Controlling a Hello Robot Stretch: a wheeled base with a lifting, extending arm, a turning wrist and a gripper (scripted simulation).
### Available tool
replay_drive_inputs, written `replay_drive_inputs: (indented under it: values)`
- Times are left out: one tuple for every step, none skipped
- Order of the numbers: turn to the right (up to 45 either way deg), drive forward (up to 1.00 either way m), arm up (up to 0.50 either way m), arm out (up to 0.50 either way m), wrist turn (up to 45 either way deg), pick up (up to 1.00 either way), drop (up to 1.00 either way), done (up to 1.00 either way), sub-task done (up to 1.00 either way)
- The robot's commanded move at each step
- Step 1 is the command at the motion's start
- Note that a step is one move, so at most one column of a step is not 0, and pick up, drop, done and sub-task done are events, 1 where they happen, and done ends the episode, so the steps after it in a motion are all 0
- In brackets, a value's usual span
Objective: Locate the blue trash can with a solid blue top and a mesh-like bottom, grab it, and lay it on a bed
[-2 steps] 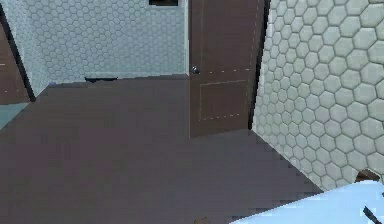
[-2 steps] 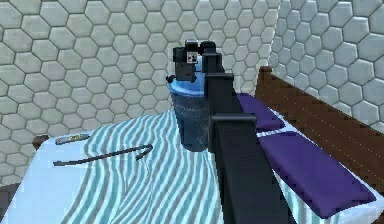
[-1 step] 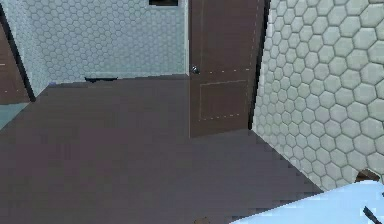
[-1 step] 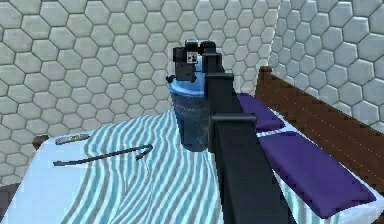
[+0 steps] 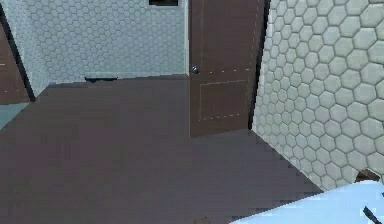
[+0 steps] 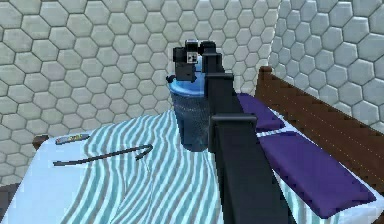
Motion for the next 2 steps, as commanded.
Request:
replay_drive_inputs:
  values:
    - [0.0, 0.0, 0.0, 0.0, 0.0, 0.0, 1.0, 0.0, 0.0]
    - [0.0, 0.0, 0.0, -0.1, 0.0, 0.0, 0.0, 0.0, 0.0]
